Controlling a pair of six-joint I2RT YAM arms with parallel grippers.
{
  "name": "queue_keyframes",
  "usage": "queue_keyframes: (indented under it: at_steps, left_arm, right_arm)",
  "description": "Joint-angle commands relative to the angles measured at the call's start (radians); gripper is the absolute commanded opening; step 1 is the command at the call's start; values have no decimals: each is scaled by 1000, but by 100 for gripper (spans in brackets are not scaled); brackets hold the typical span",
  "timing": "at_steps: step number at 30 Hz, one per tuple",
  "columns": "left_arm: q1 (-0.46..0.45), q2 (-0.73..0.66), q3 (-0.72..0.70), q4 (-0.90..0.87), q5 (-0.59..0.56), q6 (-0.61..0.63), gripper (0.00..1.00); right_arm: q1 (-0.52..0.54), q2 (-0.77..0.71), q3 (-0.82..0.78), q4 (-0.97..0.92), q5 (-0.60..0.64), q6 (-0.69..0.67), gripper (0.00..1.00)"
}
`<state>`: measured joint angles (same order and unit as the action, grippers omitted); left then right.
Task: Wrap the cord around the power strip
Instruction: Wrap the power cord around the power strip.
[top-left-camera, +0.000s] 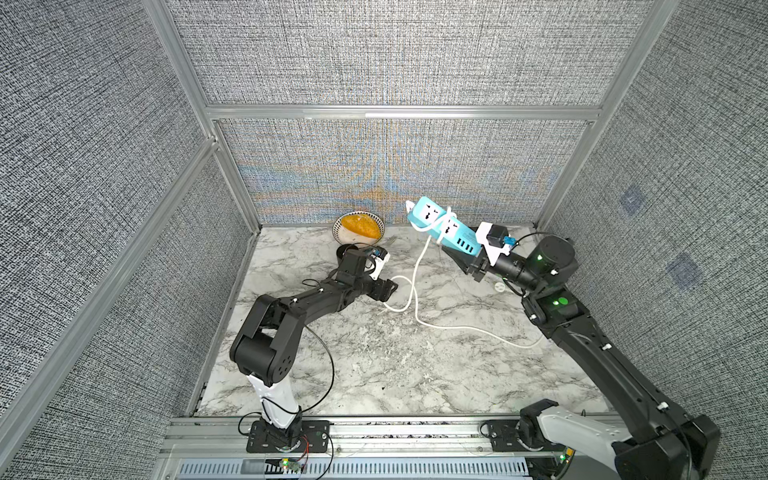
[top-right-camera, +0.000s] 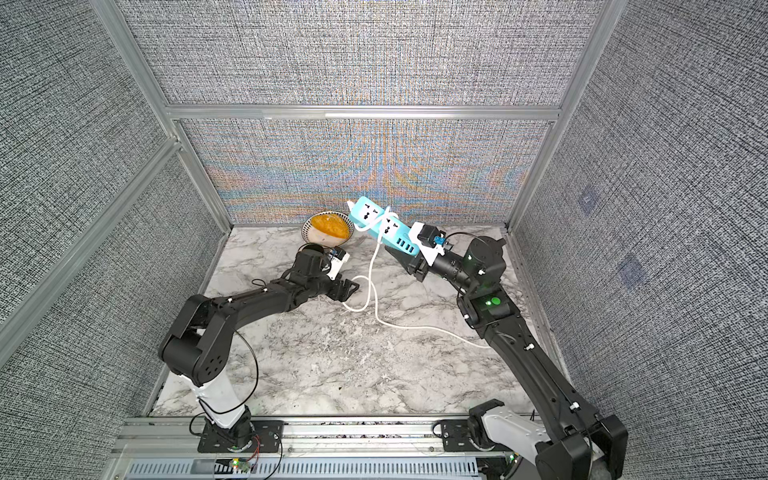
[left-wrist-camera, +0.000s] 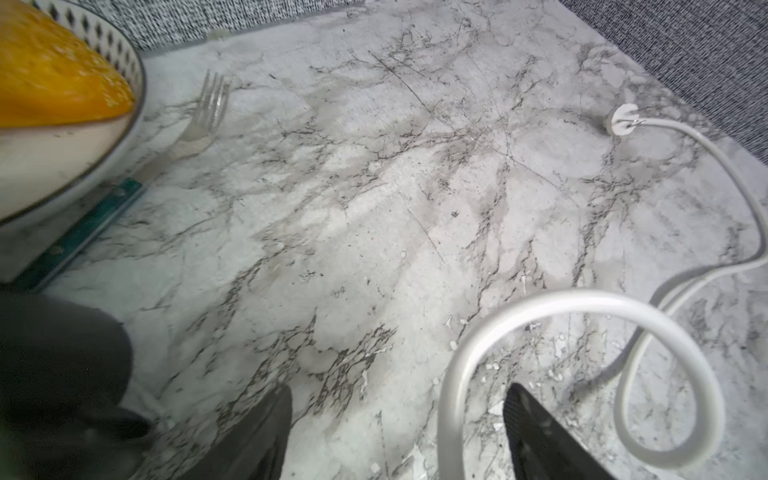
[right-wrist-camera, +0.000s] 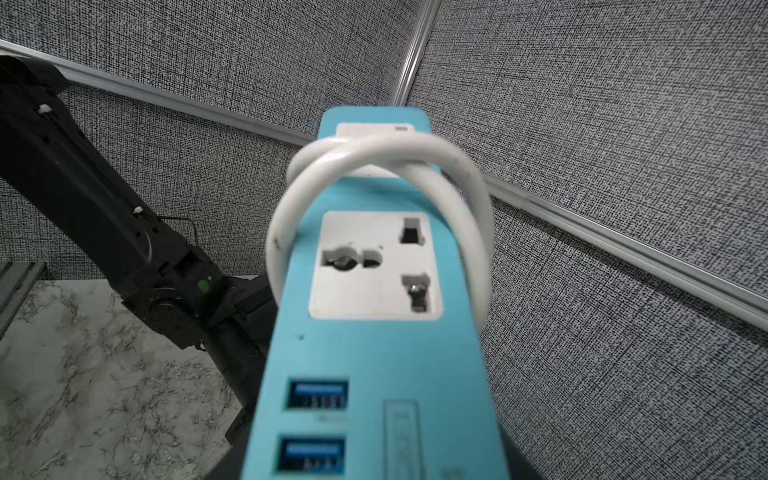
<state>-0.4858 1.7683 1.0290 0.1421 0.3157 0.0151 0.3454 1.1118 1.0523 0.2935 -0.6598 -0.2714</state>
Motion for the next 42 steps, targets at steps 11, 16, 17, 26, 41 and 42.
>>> queue_keyframes:
  at_steps: [11, 16, 17, 26, 41, 42]
  left_arm:
    - [4, -175, -201, 267, -150, 407, 93]
    - [3, -247, -252, 303, -87, 538, 94]
    - [4, -258, -257, 294, -74, 564, 95]
    - [-48, -352, -311, 229, 33, 786, 100]
    - [-106, -216, -216, 78, 55, 1029, 99]
    - [-108, -215, -215, 71, 61, 1030, 99]
  right_arm:
    - [-37, 8, 72, -79, -93, 23, 0]
    - [-51, 18, 84, -96, -119, 28, 0]
    - [-53, 20, 86, -96, -123, 32, 0]
    - [-64, 40, 124, -122, -170, 39, 0]
    - [-65, 41, 158, -148, -213, 66, 0]
    - [-64, 43, 160, -153, -213, 66, 0]
